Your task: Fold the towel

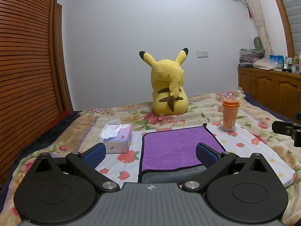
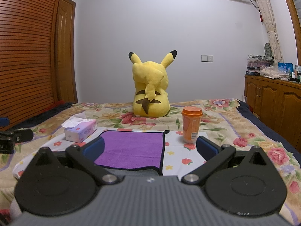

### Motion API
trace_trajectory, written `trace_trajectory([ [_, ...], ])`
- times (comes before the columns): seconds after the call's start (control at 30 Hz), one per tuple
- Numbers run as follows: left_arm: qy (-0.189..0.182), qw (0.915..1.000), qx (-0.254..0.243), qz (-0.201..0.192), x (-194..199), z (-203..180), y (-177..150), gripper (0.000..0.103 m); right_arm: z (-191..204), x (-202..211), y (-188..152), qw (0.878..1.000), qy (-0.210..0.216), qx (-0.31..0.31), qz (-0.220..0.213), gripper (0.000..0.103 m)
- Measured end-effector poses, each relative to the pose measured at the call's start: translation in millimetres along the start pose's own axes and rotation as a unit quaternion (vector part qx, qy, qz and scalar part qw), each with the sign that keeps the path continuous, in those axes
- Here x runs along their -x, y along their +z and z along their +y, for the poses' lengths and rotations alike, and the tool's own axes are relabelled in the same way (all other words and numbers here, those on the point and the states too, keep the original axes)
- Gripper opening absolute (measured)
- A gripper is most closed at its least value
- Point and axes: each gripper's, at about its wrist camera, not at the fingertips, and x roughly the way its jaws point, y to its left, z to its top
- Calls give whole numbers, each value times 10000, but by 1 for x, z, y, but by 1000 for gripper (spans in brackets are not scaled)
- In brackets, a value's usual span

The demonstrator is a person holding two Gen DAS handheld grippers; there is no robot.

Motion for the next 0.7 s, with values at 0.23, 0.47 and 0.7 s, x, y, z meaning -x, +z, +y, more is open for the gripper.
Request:
trace_trajectory([
  [0.23, -65, 9997, -45, 248, -10, -1, -8, 103, 4, -8, -2, 9998, -14, 55, 180, 103],
  [0.47, -34, 9985, -157, 515, -22, -8, -14, 103, 8, -12, -5, 9990, 24, 139, 413, 103],
  [0.7, -75, 9969, -247, 748, -38, -12, -18, 103, 12, -25, -9, 9980, 52, 244, 576, 103],
])
